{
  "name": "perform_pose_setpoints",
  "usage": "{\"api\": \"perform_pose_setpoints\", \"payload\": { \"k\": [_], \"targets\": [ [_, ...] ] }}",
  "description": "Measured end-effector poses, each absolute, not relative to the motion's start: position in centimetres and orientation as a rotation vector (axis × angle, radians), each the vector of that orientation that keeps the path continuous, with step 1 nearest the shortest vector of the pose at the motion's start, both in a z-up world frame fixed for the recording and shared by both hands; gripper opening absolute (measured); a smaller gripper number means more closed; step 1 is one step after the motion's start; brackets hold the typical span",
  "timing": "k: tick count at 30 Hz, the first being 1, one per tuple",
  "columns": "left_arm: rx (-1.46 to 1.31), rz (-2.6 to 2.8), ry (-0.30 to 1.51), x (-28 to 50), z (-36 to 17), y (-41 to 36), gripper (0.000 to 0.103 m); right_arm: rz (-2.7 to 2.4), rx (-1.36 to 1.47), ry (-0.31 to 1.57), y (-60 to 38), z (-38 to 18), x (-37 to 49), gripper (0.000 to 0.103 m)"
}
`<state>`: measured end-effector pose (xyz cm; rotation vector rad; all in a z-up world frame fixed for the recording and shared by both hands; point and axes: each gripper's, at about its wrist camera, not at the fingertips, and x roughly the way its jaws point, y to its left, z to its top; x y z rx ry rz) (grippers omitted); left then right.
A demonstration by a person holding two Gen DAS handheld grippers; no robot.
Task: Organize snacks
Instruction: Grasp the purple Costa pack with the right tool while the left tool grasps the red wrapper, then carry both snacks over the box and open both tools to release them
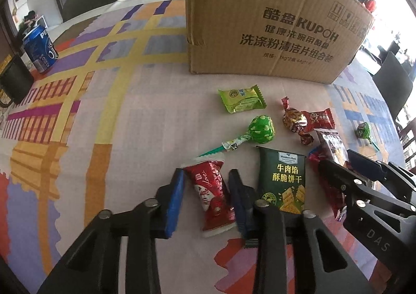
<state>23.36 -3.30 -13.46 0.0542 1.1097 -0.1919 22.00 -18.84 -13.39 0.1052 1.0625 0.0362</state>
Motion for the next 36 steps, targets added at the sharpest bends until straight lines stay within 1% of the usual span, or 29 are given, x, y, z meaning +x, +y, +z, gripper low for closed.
{"api": "perform_pose_setpoints", "payload": {
  "k": [1,5,14,36],
  "targets": [
    [0.058,-0.193,1.108,23.3,-13.5,-3.3,0.024,0.038,0.102,1.06,-18.8,-13.4,22.0,0.045],
    [0.05,-0.215,1.106,23.2,-13.2,-3.4,0.022,0.038,0.077,1.04,-18.5,-13.1,21.8,0.04],
    [0.039,-0.243,1.059,21.8,-11.2,-3.8,0.022,0.052,0.079,0.995,-18.8,-11.6,20.8,0.04],
    [0.046,-0.29,0.855,19.2,-2.6,-4.9,0.021,0.113,0.101,0.831,-19.6,-5.0,18.9,0.04]
  ]
}}
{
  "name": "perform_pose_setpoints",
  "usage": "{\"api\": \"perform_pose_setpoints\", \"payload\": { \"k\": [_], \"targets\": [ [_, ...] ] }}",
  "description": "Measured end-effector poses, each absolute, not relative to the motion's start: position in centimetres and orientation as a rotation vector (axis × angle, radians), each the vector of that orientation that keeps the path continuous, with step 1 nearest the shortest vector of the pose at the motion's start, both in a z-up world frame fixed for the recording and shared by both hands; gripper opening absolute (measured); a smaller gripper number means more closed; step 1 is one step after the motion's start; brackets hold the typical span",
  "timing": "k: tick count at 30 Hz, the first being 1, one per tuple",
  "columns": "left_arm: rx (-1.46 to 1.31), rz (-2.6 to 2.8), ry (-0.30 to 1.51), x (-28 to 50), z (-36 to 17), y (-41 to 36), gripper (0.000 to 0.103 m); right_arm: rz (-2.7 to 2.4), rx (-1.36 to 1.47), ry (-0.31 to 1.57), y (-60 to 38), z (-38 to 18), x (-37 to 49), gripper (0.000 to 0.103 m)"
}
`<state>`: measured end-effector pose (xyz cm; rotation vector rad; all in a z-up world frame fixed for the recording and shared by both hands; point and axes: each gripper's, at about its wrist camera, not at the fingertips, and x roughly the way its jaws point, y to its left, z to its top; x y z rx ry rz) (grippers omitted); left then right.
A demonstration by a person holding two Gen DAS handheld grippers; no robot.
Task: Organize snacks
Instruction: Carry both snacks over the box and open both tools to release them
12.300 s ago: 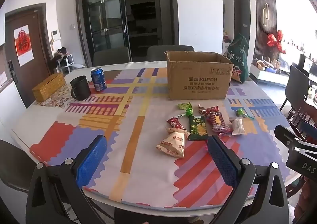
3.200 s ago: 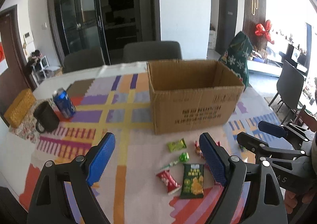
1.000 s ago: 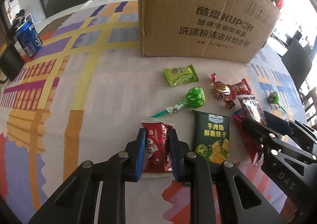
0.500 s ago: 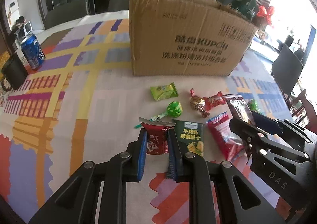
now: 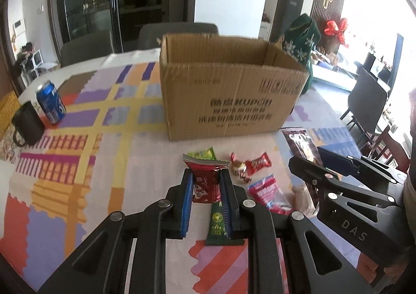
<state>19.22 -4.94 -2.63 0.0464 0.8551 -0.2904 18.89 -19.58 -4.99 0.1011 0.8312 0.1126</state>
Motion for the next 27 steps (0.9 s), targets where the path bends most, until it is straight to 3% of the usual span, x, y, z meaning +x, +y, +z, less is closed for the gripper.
{"api": "perform_pose_setpoints", "payload": {
  "k": [27],
  "targets": [
    [0.09,-0.309,0.658,26.1,5.7,-7.0,0.021,0.099,0.039,0.634,-20.9,3.5,24.7,0.04]
  ]
}}
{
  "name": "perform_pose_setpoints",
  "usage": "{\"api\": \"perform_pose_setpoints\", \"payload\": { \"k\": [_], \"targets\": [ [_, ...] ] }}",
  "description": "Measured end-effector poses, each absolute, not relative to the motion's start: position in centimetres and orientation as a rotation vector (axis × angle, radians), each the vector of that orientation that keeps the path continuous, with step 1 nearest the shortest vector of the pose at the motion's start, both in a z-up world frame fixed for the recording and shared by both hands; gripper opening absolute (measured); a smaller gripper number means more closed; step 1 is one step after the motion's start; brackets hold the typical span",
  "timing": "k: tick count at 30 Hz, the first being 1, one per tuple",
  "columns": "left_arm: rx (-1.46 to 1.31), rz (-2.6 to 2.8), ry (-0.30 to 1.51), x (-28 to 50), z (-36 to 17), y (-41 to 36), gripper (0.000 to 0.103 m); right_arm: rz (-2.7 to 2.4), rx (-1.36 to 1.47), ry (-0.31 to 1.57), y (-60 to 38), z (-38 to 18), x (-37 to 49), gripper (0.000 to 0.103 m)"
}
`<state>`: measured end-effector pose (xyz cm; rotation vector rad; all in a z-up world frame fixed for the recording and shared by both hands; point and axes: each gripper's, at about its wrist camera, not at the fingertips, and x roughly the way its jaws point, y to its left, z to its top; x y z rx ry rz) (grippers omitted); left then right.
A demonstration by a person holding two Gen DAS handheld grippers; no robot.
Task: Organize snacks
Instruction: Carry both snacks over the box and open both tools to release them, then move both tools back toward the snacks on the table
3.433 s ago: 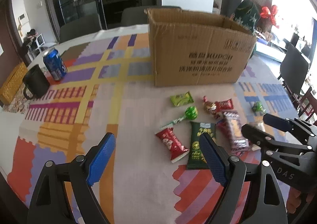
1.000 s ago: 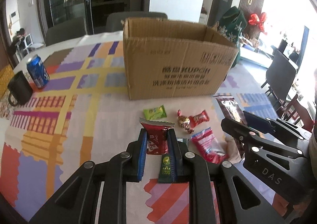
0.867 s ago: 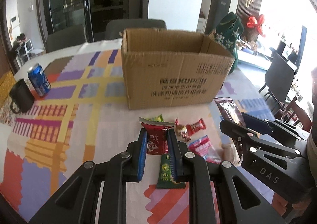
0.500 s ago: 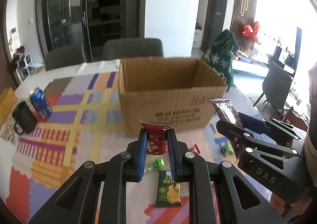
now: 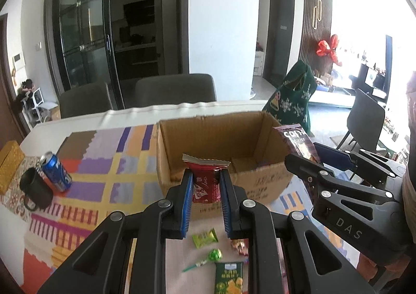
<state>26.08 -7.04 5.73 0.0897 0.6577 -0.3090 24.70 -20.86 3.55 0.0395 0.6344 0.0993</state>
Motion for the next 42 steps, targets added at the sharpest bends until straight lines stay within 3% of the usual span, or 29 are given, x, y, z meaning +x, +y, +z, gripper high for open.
{"api": "perform_pose_setpoints", "payload": {
  "k": [26,28,30,32,36,42],
  "targets": [
    [0.093,-0.327,0.771,36.7,3.9,-8.6,0.022,0.08,0.014,0.721,-22.2,2.6,35.1,0.04],
    [0.09,-0.314,0.775,37.1,3.8,-8.5,0.026,0.075,0.015,0.726,-22.2,2.5,35.5,0.04],
    [0.094,-0.292,0.764,37.1,3.9,-8.4,0.047,0.073,0.018,0.729,-22.2,2.4,35.8,0.045],
    [0.107,-0.27,0.742,36.7,4.2,-8.2,0.049,0.065,0.027,0.745,-22.5,2.3,36.0,0.056],
    [0.123,-0.238,0.722,35.3,4.7,-7.6,0.059,0.047,0.023,0.741,-22.7,2.3,35.2,0.056],
    [0.104,-0.227,0.709,32.5,5.6,-6.5,0.064,0.045,0.026,0.708,-22.8,3.0,32.4,0.056]
  ]
}}
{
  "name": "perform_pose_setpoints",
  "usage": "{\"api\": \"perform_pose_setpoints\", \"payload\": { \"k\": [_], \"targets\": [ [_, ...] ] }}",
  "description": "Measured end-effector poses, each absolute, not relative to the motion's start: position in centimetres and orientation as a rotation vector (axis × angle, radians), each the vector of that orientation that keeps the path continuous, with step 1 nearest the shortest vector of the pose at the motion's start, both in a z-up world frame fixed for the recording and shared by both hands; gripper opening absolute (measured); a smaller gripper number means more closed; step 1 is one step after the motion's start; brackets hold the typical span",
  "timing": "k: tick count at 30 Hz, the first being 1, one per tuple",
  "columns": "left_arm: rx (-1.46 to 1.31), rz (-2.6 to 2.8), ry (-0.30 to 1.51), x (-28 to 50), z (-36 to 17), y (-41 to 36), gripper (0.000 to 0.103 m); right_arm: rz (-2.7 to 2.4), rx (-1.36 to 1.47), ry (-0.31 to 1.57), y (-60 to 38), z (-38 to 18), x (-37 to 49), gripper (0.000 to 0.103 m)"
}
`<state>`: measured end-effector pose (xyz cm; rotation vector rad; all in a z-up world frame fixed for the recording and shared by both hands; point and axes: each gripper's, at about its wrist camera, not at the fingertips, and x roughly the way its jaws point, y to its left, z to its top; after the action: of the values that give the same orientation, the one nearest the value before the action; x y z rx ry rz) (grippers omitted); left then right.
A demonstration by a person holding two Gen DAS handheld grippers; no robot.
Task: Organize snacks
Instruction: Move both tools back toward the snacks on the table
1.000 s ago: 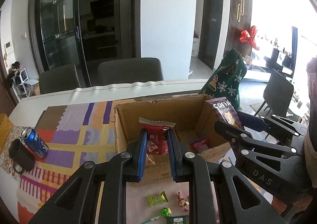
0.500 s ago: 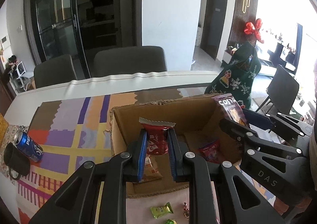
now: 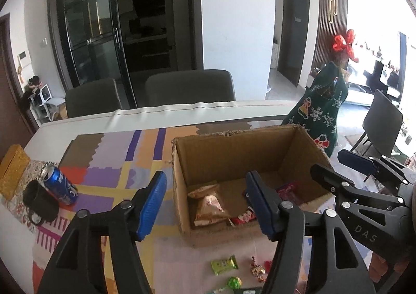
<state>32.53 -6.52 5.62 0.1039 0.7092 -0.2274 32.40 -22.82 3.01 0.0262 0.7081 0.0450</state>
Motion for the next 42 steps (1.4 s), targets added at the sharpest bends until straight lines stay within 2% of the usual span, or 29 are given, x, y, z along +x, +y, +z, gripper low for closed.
{"api": "perform_pose_setpoints", "payload": {
  "k": [19,42],
  "targets": [
    [0.072,-0.244,0.695,22.6,6.4,-6.1,0.069,0.077,0.06,0.696,-22.4,4.1,22.8,0.056],
    [0.098,-0.233,0.825,18.0,0.0,-6.7,0.069,0.029,0.085,0.821,-23.1,-1.4,17.4,0.056]
  ]
}}
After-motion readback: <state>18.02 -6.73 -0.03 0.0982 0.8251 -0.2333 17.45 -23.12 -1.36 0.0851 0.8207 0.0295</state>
